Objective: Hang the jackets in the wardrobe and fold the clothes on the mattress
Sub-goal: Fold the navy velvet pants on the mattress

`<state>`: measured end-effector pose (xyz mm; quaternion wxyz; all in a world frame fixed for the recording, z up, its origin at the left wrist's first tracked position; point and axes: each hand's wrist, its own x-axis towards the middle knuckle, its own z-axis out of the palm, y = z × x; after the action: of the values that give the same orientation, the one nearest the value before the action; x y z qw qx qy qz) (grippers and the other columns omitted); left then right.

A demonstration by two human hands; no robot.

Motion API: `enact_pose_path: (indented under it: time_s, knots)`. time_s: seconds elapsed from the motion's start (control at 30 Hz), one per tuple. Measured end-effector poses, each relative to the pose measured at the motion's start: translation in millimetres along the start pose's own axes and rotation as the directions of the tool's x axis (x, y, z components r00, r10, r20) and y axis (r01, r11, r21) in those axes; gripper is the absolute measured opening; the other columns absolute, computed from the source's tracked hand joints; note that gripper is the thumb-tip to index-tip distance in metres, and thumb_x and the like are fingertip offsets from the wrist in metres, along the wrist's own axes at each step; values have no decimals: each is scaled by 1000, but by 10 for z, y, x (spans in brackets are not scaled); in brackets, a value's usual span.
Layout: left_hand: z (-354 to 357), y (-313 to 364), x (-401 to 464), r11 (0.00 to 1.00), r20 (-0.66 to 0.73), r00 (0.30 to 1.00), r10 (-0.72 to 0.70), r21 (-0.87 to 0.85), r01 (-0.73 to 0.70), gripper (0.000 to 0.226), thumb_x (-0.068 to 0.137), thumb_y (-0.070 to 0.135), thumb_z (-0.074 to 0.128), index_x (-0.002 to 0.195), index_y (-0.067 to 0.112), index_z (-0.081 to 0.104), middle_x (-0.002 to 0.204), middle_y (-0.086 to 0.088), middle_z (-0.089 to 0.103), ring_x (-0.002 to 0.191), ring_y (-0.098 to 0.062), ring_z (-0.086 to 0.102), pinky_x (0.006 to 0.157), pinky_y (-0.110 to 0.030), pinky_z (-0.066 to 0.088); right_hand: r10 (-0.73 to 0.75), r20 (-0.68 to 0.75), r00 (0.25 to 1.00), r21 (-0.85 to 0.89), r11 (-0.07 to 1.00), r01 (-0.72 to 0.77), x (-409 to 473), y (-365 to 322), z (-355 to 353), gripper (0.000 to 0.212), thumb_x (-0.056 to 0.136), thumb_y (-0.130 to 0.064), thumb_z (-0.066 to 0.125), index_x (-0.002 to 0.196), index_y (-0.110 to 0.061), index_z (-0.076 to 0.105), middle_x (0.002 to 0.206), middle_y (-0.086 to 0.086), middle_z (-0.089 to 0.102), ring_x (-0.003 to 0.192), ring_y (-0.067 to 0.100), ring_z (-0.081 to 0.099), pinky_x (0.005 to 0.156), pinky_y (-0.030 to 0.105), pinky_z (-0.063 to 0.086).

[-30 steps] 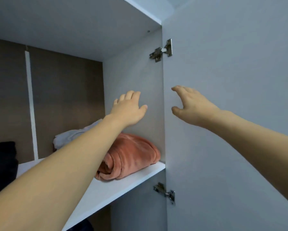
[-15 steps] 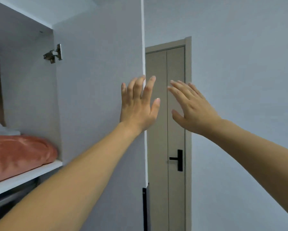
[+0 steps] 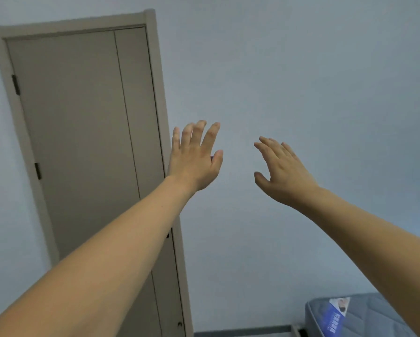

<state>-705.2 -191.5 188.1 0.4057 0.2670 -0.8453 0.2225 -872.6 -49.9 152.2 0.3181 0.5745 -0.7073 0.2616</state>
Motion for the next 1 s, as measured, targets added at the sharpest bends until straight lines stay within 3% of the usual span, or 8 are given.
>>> enact_pose_path:
  time_s: [0.23,0.4,0.7,1.0]
  knots:
    - [1700,1018,664,972,112,987,118,-216,-92,60,101,45,32,155,25,15,160,-6,17,146,-31,16,121,-54,6,181,88,980,-90,981,-173,-68,1490,652,65,94,-30,51,153,-13,27,162,4,21,149,17,14,122,31,2]
    - [2761,2044,1038,910,188,957,220,-393,-132,60,102,44,32,156,26,13,161,-6,14,147,-30,12,122,-52,4,403,140,904,-125,913,-388,-483,2602,904,62,94,-26,52,152,-14,30,161,3,24,148,16,16,120,29,5]
    - [4237,4212,1219,771,266,812,520,-555,-313,59,102,43,32,156,24,17,161,-8,16,145,-31,17,121,-52,7,728,230,646,-252,686,-683,-1887,4593,1075,61,95,-22,52,151,-12,31,161,7,21,148,19,17,121,31,3]
    - [5635,6156,1050,624,359,542,760,-635,-455,59,102,43,32,156,26,15,162,-7,14,146,-29,17,121,-51,7,908,231,349,-261,403,-877,-3187,6190,1580,60,94,-20,54,149,-7,35,157,11,30,145,23,24,117,31,14]
